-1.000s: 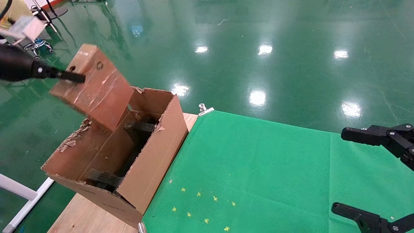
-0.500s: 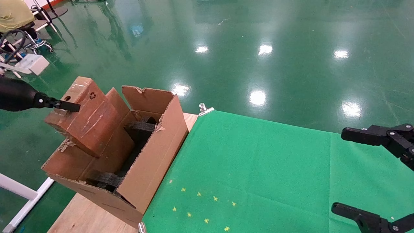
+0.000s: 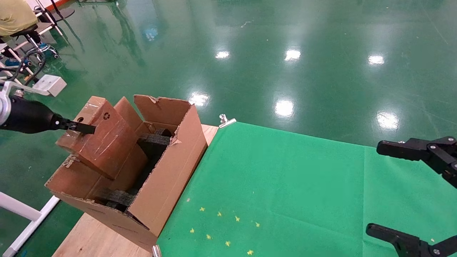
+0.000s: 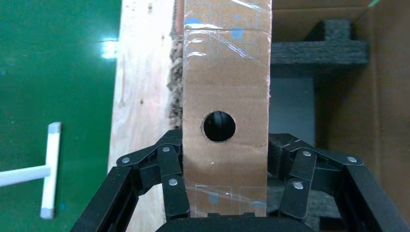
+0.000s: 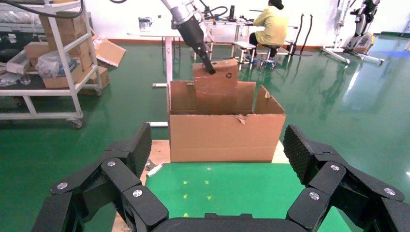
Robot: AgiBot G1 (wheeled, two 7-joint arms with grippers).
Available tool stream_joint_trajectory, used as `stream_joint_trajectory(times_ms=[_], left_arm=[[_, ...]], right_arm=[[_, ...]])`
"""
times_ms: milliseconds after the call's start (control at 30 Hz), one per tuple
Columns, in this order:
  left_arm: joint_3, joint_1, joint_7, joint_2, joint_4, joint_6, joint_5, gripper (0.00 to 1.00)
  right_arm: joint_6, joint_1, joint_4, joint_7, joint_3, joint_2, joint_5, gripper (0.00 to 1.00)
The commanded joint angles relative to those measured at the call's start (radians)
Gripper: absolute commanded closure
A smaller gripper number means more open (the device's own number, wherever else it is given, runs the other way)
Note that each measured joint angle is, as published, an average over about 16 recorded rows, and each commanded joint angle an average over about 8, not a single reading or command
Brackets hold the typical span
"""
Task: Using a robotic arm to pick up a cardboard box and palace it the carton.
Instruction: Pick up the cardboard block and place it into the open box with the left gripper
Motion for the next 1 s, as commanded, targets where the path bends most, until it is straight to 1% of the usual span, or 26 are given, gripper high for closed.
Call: stream_joint_trajectory(times_ms=[33,233,500,633,900,1000], left_arm=[[-0.002,0.014,0.001,0.003,0.008,-0.028,-0.002,1.0],[-0.009,0.05,-0.004,0.009,0.02,-0.093,-0.013,1.0],[-0.012,0.066,-0.006,0.017,0.026,-0.09,-0.017,1.0],[-0.003,0.051,-0.01,0.019,0.025,-0.053,-0.004,1.0],[0.039,-0.007,-0.043,0.034,0.03,0.101,0.057,1.0],[0.049,-0.016,-0.055,0.04,0.03,0.123,0.071,1.0]], right_arm=[[0.0,0.0,0.0,0.0,0.0,0.0,0.0,0.0],[0.0,0.0,0.0,0.0,0.0,0.0,0.0,0.0],[0.0,0.0,0.0,0.0,0.0,0.0,0.0,0.0],[0.0,0.0,0.0,0.0,0.0,0.0,0.0,0.0],[0.0,0.0,0.0,0.0,0.0,0.0,0.0,0.0],[0.0,0.0,0.0,0.0,-0.001,0.0,0.0,0.0]])
